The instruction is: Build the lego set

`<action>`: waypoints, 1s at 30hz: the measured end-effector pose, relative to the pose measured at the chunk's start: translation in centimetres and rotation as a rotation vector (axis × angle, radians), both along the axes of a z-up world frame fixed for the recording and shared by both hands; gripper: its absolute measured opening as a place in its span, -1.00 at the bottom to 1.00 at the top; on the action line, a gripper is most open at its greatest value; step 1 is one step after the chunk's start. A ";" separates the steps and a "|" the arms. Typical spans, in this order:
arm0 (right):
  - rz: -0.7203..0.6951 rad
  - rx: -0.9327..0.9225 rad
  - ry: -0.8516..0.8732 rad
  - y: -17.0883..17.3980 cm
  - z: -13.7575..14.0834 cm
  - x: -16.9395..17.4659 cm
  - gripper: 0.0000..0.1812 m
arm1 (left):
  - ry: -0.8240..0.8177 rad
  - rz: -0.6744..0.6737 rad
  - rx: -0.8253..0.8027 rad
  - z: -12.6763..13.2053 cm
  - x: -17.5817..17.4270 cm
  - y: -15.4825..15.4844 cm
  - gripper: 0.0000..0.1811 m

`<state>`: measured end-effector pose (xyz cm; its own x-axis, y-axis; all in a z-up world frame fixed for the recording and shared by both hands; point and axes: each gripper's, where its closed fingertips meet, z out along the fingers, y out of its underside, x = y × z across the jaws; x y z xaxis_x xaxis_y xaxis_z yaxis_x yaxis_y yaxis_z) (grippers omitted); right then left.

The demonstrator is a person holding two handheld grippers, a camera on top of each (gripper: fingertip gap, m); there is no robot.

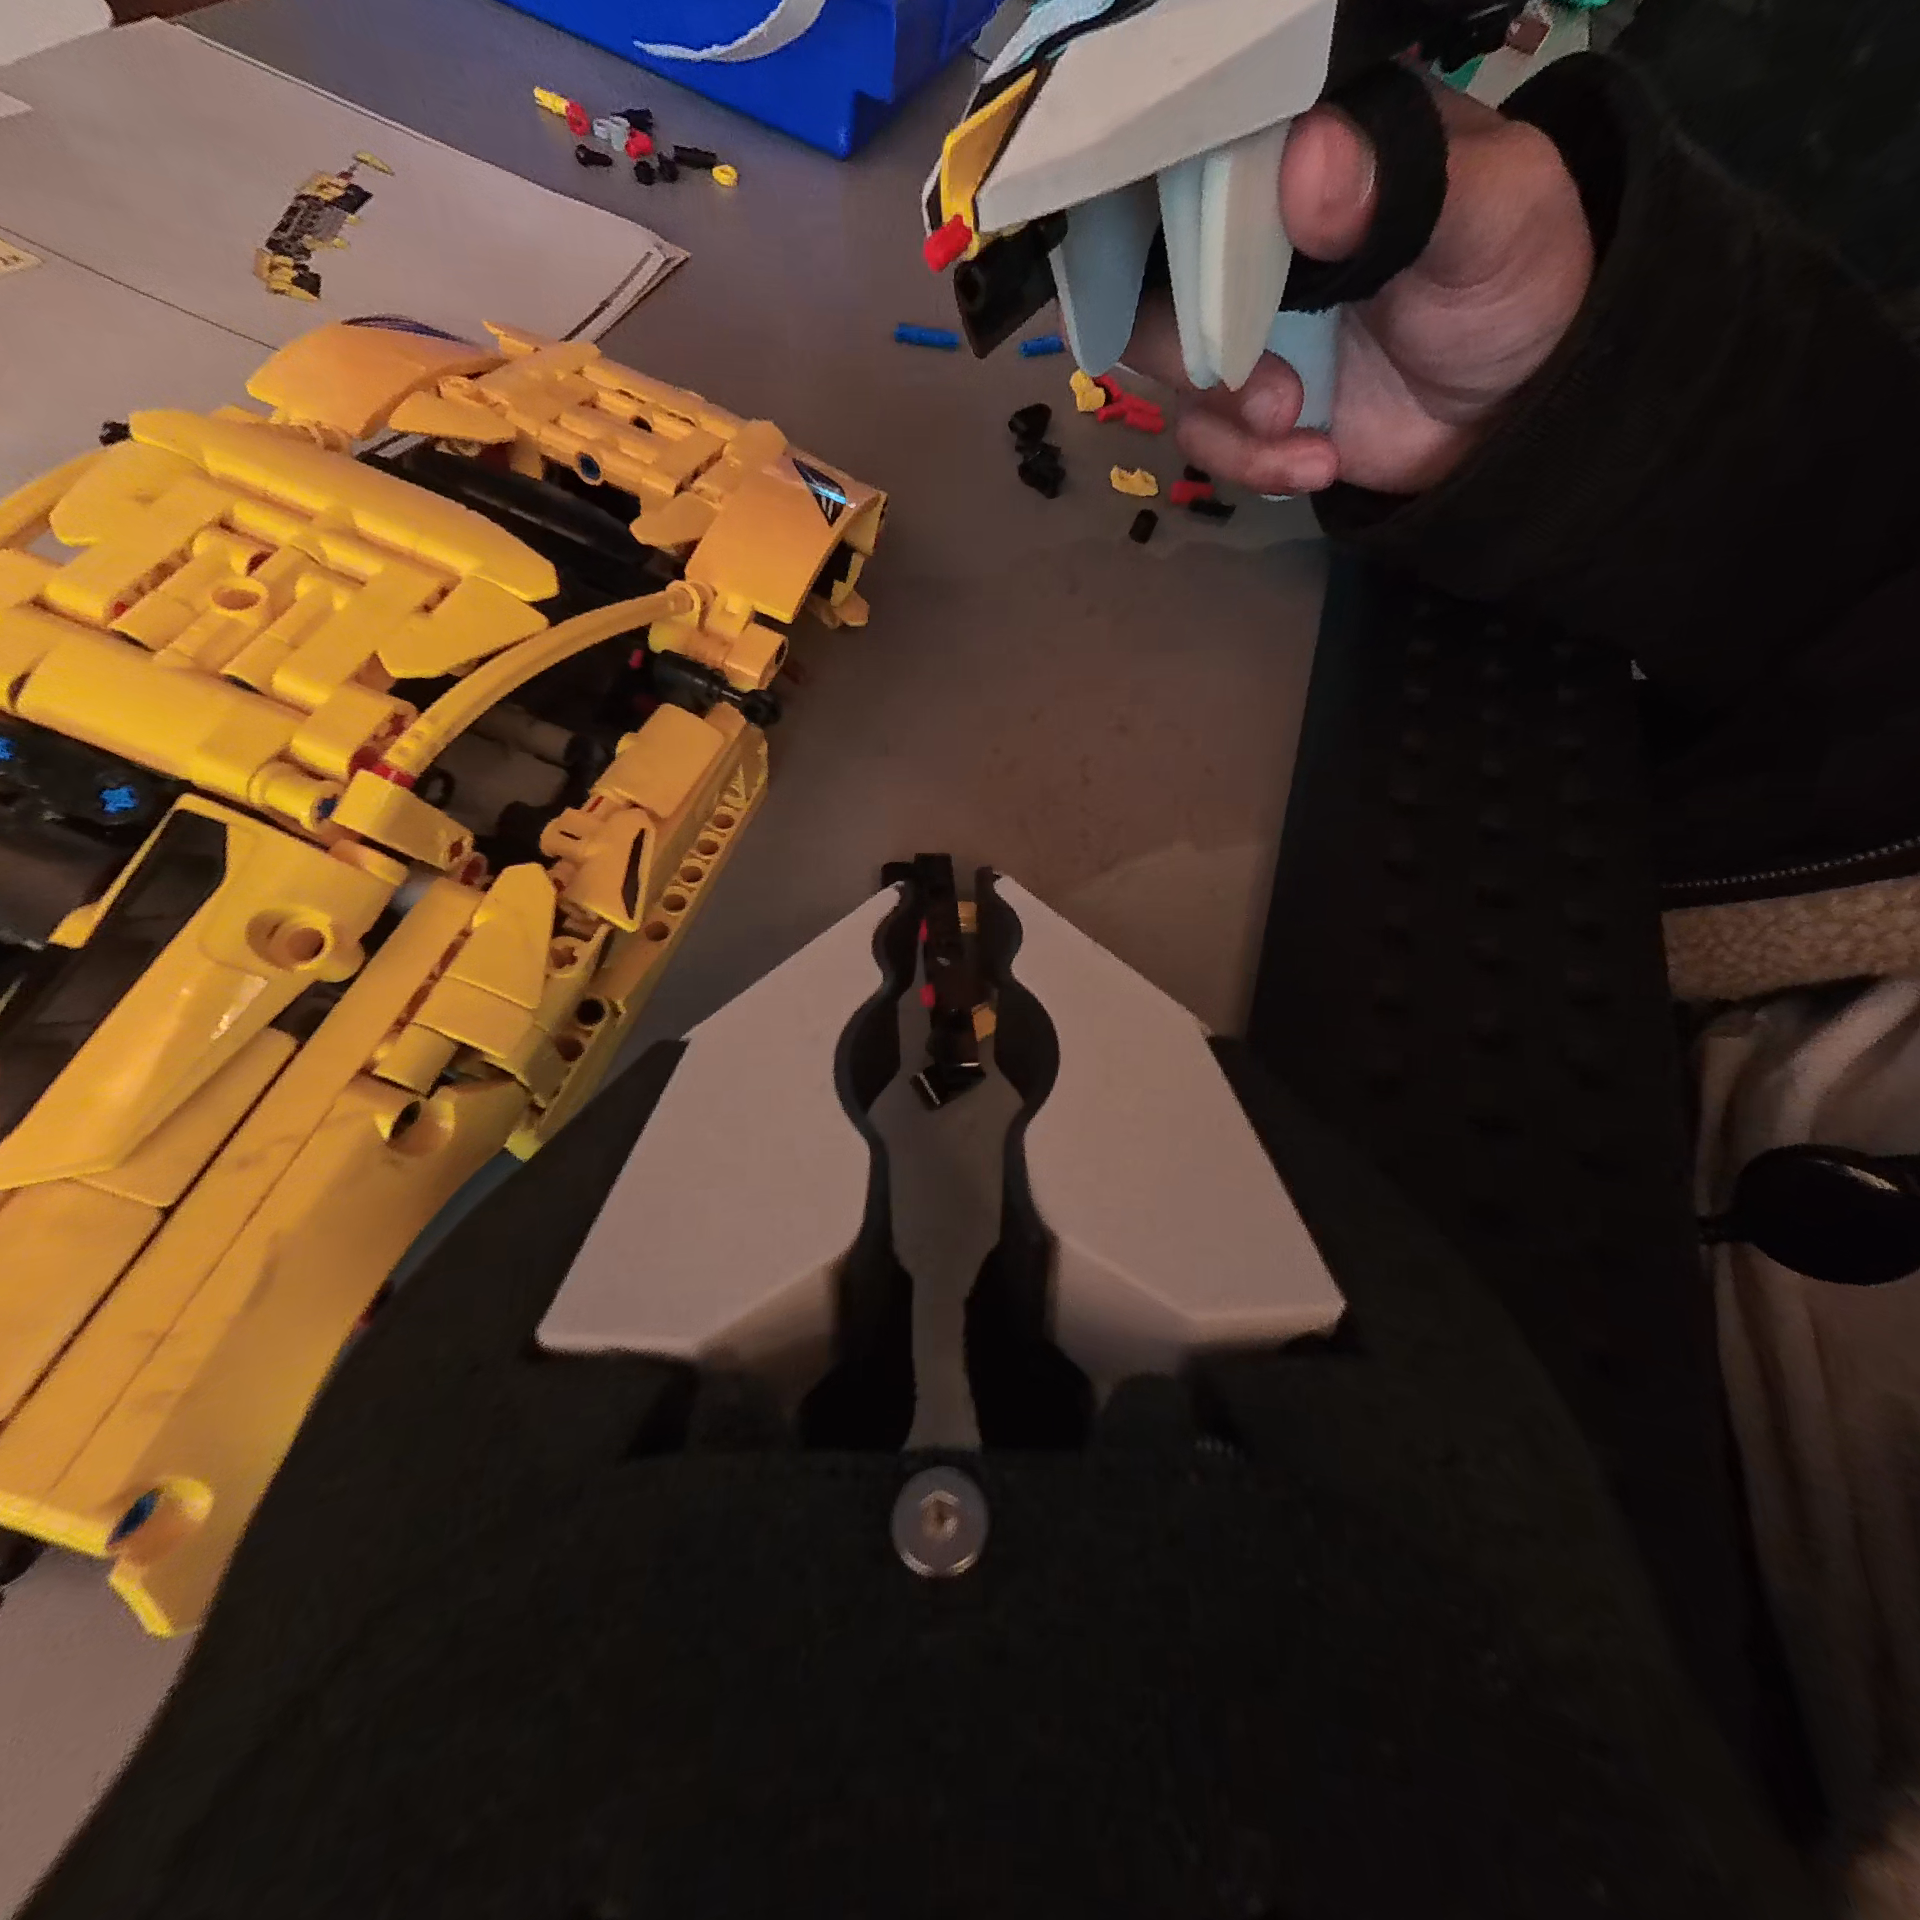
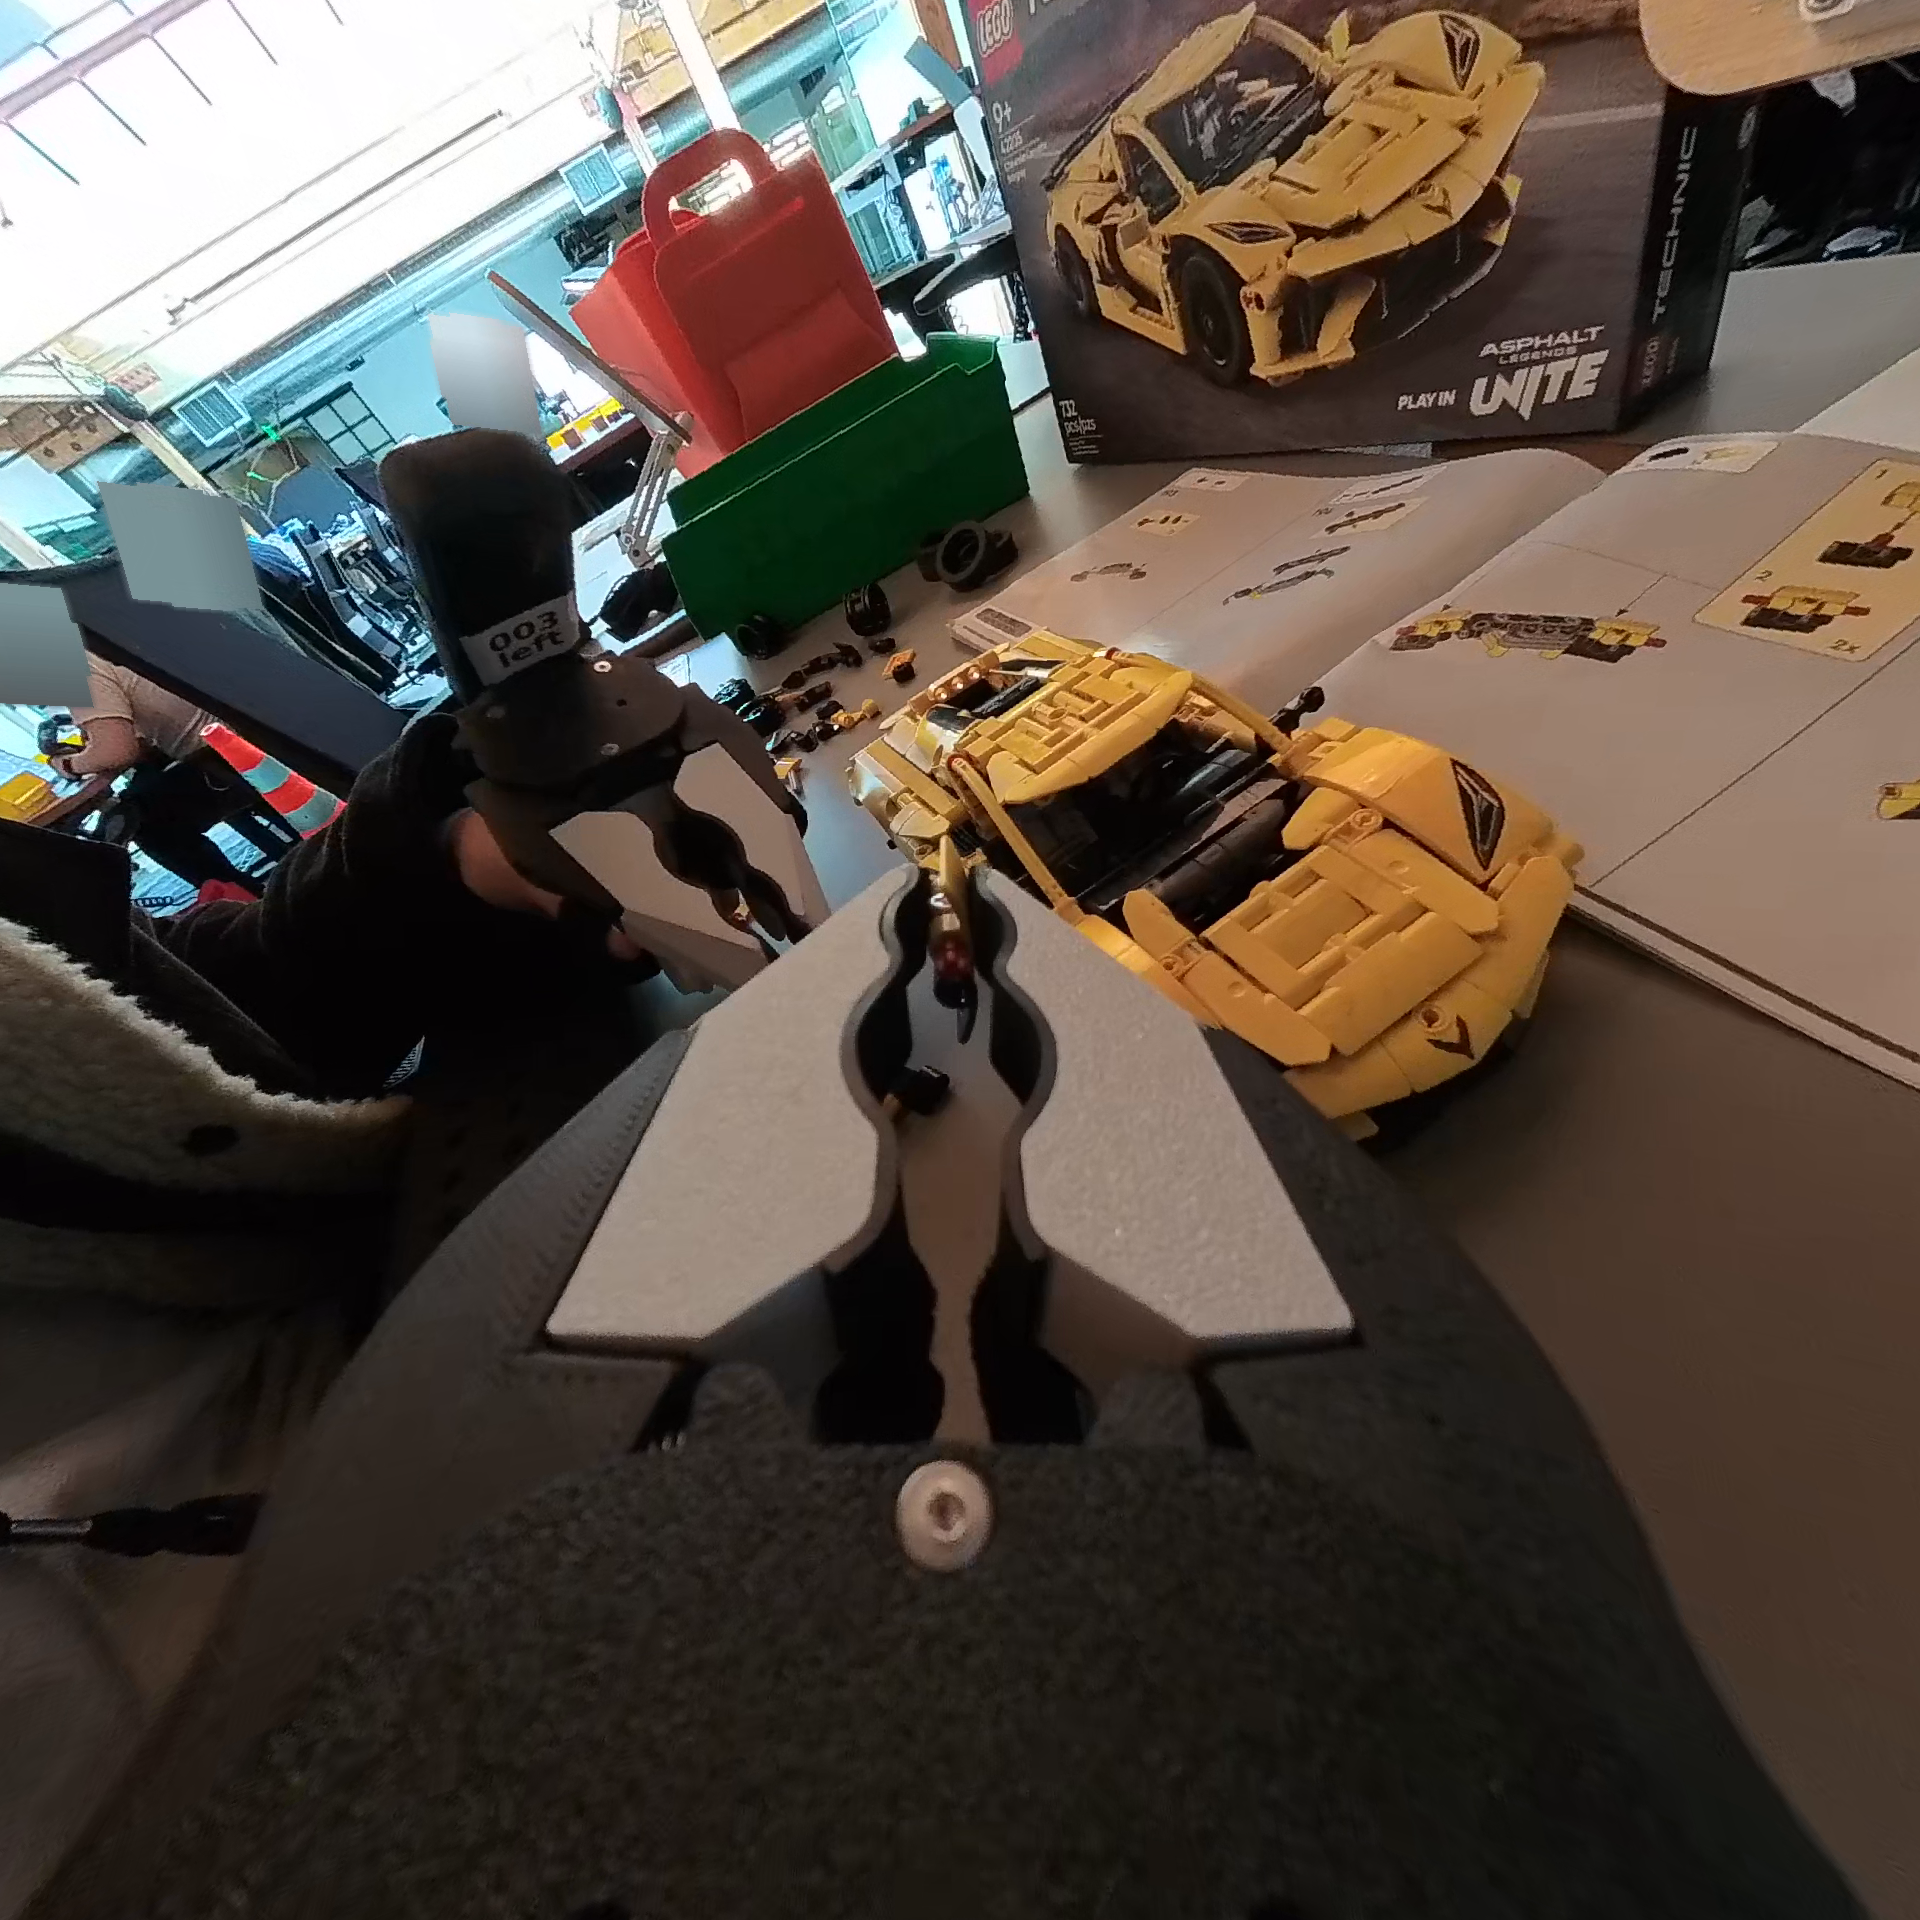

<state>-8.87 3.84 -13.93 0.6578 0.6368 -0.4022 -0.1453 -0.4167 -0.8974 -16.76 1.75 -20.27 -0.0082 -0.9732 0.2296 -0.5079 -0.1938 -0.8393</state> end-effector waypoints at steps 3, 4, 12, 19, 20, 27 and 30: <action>0.000 -0.004 0.000 0.0 0.0 0.0 -0.94 | -0.001 0.002 -0.003 0.0 0.0 0.0 -0.89; 0.000 -0.004 -0.001 0.0 -0.1 0.0 -0.94 | 0.000 0.002 -0.002 0.0 0.0 0.0 -0.89; 0.000 -0.005 -0.003 0.0 -0.1 0.0 -0.94 | 0.001 0.002 0.003 0.0 0.0 0.1 -0.89; 0.001 -0.008 -0.003 0.0 -0.2 0.0 -0.94 | -0.034 -0.022 -0.015 0.6 0.1 -0.5 -0.89; 0.000 -0.007 -0.003 0.0 -0.1 0.0 -0.94 | -0.037 -0.022 -0.013 0.7 0.1 -0.4 -0.89; -0.001 -0.009 -0.004 0.0 -0.2 0.1 -0.94 | -0.028 -0.012 -0.003 0.5 0.1 -0.2 -0.89; -0.001 -0.010 -0.005 0.0 -0.2 0.1 -0.94 | -0.027 -0.002 -0.002 0.5 0.0 -0.1 -0.89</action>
